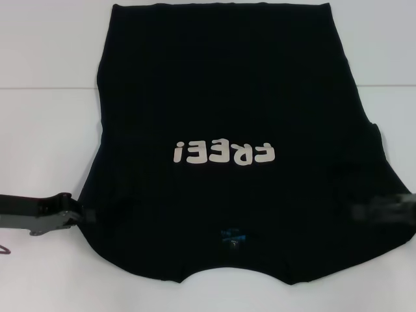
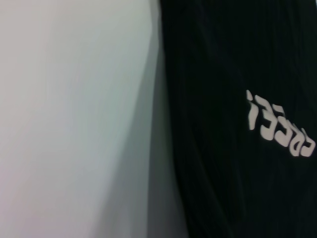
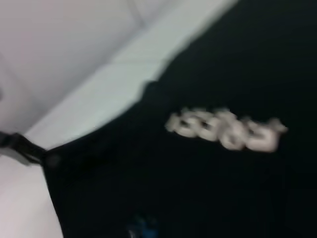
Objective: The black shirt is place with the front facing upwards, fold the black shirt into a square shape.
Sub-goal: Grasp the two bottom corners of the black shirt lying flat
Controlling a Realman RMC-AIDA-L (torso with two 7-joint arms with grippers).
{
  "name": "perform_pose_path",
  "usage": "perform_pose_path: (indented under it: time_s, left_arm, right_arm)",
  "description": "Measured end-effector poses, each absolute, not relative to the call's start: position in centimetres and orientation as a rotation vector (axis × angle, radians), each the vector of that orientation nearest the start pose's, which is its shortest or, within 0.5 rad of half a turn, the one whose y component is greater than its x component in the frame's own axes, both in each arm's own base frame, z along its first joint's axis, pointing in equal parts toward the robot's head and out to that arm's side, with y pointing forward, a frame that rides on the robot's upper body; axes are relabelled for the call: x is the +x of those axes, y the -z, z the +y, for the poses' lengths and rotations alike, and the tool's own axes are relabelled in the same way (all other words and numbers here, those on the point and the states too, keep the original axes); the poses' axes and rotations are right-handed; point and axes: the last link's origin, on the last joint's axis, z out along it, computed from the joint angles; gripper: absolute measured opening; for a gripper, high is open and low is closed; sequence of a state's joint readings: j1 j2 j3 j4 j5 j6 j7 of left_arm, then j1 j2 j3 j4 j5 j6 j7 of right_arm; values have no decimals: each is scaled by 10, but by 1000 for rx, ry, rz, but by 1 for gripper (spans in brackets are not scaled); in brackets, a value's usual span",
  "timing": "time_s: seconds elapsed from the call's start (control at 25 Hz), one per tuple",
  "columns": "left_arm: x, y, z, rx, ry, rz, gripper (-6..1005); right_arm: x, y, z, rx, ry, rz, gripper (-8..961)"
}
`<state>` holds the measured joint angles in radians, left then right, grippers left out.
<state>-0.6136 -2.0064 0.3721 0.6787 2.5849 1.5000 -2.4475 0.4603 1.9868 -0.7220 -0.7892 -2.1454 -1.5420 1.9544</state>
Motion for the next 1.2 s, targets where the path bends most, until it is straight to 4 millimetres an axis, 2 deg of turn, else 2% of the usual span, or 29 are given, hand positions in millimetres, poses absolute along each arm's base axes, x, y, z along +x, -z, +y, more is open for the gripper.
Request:
perform_pose_path:
  time_s: [0.12, 0.2, 0.32, 0.4, 0.6, 1.2]
  left_arm:
    - [-326, -40, 337, 2396, -408, 2361, 29]
    - [-325, -39, 336, 2410, -413, 2337, 30]
    - [-324, -39, 336, 2431, -411, 2311, 30]
    - [-325, -39, 335, 2437, -415, 2303, 30]
    - [-324, -39, 335, 2447, -446, 2284, 31]
    - [-323, -36, 334, 2457, -466, 2261, 33]
  right_arm:
    - [308, -86, 334, -2369, -275, 1630, 915]
    - [307, -107, 338, -2264, -226, 1774, 915]
    - [308, -132, 343, -2141, -133, 1831, 915]
    - [313, -140, 344, -2074, -38, 1836, 915]
    - [321, -130, 350, -2026, 118, 1831, 915]
    - [324, -92, 374, -2043, 189, 1740, 915]
